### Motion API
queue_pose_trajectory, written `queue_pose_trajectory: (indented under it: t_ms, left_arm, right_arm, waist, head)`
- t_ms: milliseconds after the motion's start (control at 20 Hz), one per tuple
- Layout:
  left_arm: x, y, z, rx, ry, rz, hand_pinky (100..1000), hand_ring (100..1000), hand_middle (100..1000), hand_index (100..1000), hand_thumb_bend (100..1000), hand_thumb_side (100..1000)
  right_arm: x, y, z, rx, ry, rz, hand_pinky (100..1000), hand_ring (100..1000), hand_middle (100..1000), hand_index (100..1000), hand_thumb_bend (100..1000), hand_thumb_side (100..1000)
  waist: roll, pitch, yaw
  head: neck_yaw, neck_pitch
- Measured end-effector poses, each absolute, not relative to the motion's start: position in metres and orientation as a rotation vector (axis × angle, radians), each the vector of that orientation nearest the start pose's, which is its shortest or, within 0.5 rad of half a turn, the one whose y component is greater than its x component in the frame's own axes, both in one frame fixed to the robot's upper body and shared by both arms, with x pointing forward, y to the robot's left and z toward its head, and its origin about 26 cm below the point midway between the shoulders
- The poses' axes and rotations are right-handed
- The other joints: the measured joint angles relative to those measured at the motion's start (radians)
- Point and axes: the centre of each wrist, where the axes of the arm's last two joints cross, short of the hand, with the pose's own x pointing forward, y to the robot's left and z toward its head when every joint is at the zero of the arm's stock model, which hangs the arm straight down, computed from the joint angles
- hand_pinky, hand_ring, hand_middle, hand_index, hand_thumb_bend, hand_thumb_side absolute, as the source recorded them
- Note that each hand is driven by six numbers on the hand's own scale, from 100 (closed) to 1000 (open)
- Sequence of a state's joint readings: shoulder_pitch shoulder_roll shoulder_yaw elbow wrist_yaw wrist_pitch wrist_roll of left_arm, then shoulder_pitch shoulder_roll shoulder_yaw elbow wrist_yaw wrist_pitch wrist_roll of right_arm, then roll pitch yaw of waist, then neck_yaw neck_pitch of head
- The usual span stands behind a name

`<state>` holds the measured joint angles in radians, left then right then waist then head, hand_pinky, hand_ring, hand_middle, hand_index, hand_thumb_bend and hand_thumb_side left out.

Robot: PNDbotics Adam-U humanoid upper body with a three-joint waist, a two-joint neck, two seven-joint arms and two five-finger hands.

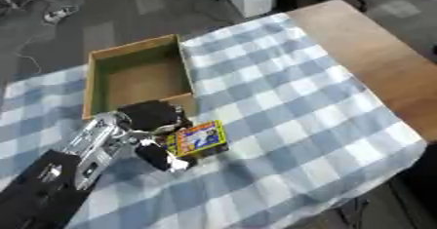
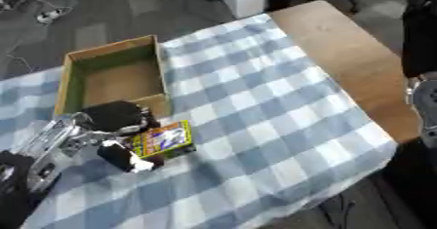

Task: Pick up objects on the table and place them in the box.

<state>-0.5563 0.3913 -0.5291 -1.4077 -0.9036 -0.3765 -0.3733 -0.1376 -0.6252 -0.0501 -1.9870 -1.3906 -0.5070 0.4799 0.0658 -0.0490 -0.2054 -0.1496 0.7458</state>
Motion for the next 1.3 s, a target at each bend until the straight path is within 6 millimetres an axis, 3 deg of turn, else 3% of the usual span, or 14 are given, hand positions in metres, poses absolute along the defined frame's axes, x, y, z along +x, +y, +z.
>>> queue_pose_trajectory:
  t_ms: [750, 1300]
  left_arm:
    - [0.383, 0.203, 0.164, -0.916, 2.753, 2.26, 100, 100, 100, 281, 100, 713]
    - [0.398, 0.228, 0.174, -1.086, 2.747, 2.246, 100, 100, 100, 272, 100, 708]
  right_arm:
    - [0.279, -0.331, 0.192, -1.495, 3.224, -0.045, 370, 314, 344, 567, 100, 1000]
    - [0.278, -0.331, 0.192, -1.485, 3.231, -0.06, 371, 313, 342, 568, 100, 1000]
  waist:
    - [0.0, 0.0, 0.011]
    - [0.0, -0.001, 0.016]
  head:
    - [-0.009, -0.008]
    - [-0.009, -0.01]
